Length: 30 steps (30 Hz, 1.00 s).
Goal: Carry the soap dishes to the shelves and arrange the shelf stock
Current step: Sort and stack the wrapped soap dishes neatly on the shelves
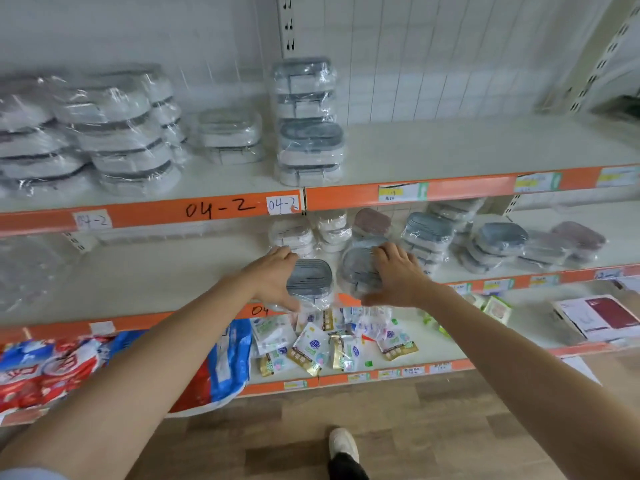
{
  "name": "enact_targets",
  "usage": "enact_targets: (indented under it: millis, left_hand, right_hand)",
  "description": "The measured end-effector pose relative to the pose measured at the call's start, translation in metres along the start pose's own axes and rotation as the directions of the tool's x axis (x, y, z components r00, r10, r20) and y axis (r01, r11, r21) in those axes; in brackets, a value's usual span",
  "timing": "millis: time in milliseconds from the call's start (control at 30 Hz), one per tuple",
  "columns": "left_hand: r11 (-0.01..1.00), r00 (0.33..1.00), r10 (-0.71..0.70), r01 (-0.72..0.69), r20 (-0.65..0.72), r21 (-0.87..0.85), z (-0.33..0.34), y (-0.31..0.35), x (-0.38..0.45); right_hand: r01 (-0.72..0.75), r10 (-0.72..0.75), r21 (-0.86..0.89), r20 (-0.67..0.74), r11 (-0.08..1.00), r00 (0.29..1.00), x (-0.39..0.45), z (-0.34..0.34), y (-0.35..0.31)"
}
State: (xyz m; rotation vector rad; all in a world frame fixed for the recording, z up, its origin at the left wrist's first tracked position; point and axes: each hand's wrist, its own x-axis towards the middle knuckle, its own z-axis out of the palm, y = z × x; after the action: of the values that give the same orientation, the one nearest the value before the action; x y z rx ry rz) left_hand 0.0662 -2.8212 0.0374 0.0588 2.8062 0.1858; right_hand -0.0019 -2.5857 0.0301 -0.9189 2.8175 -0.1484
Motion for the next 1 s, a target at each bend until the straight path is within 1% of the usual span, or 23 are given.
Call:
enact_targets:
  millis: [133,233,333,500,567,733,867,1000]
  left_hand:
    - [1.000,0.997,0.001,-0.001,-0.075,-0.004,-0.049,0.000,-0.033]
    - [0.999,0.986,-0.039,0.040,-0.159,0.002,-0.080,-0.007,-0.045]
    - [0.996,0.959,-0.087,0.078,-0.270,-0.045,-0.106,-0.019,-0.051]
    - [0.986,0.935,-0.160,0.138,-0.318,-0.091,-0.145,-0.044,-0.058]
    - [0.982,0.918,-0.185,0.157,-0.350,-0.109,-0.160,-0.051,-0.055]
    - [0.970,0.896,-0.233,0.188,-0.379,-0.153,-0.191,-0.067,-0.039]
    - [0.973,0.895,-0.227,0.192,-0.384,-0.129,-0.210,-0.071,-0.021]
    - [0.982,0.902,-0.186,0.170,-0.389,-0.077,-0.229,-0.067,-0.003]
  right_hand:
    - [0.065,-0.065,-0.014,-0.029,0.998,0.997,-0.013,-0.052,-0.016]
    - [0.116,-0.116,-0.012,-0.097,0.993,0.988,-0.006,-0.091,-0.025]
    - [0.135,-0.135,-0.017,-0.179,0.991,0.974,0.016,-0.124,-0.035]
    - [0.189,-0.190,-0.029,-0.241,0.982,0.952,0.074,-0.167,-0.050]
    - [0.201,-0.201,-0.024,-0.243,0.979,0.949,0.101,-0.180,-0.052]
    - [0.256,-0.255,-0.023,-0.217,0.966,0.942,0.164,-0.205,-0.054]
    - [0.283,-0.297,-0.117,-0.123,0.952,0.947,0.193,-0.194,-0.054]
    - [0.305,-0.316,-0.110,-0.105,0.946,0.943,0.200,-0.194,-0.040]
